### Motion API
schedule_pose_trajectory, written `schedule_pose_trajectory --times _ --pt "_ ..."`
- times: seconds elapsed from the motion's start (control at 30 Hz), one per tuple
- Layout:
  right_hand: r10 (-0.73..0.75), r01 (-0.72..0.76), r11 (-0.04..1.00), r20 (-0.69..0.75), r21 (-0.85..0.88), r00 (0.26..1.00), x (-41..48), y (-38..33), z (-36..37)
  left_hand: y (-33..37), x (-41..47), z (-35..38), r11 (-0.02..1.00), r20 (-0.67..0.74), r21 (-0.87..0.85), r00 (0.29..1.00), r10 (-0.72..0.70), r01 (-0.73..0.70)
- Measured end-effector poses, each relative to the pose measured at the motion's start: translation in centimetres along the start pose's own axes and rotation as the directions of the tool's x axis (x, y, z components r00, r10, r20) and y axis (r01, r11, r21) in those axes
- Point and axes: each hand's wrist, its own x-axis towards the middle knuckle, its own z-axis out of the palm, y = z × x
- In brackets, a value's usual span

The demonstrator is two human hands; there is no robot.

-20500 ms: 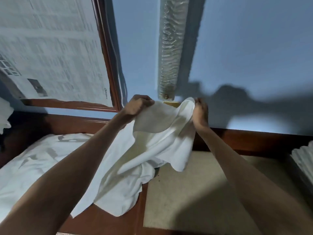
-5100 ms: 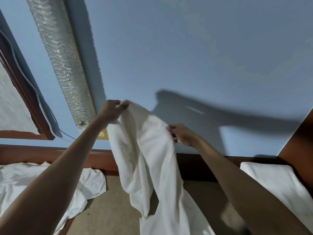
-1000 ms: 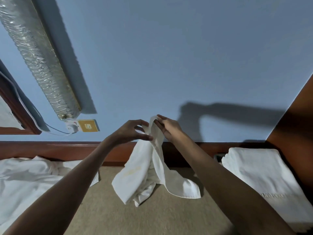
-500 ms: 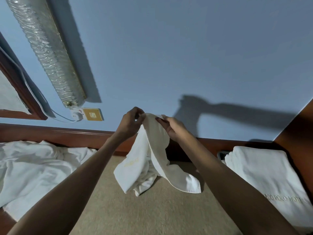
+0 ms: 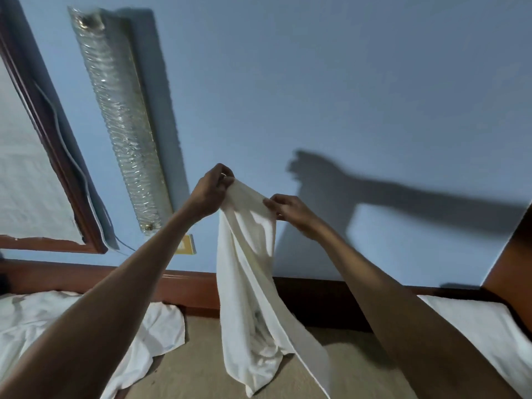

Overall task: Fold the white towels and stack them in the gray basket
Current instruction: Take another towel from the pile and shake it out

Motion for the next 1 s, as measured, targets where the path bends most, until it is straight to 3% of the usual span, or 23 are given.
schedule_pose_trajectory --times 0.13,0.43,0.63,0.73,0.93,1.0 --pt "-0.063 0.064 0.995 -0.018 0.077 0.998 1.4 -5.5 -1.7 2.0 3.1 -4.6 0.996 -0.083 0.036 0.993 0.089 -0.086" --pt "-0.027 0.02 0.995 -0.075 -0.097 0.997 1.3 -10.2 -5.7 3.5 5.4 -13.6 0.981 -0.235 0.089 0.954 0.189 -0.173" --pt "0.107 -0.116 0.973 -0.057 -0.199 0.993 0.9 -9.5 -6.3 0.0 4.7 -17.4 0.992 -0.293 0.112 0.952 0.088 -0.057" --pt "0.142 -0.164 0.963 -0.118 -0.214 0.983 1.1 -8.8 -7.0 -2.1 3.4 -18.8 0.993 -0.37 0.109 0.929 0.009 0.034" --pt "0.157 -0.241 0.888 -0.233 -0.392 0.96 1.0 -8.9 -7.3 -6.6 0.5 -20.8 0.933 -0.613 0.186 0.778 -0.136 0.309" --pt "0.168 -0.27 0.759 -0.222 -0.593 0.96 0.7 -8.4 -7.5 -8.0 -0.5 -21.6 0.926 -0.664 0.124 0.723 -0.19 0.357"
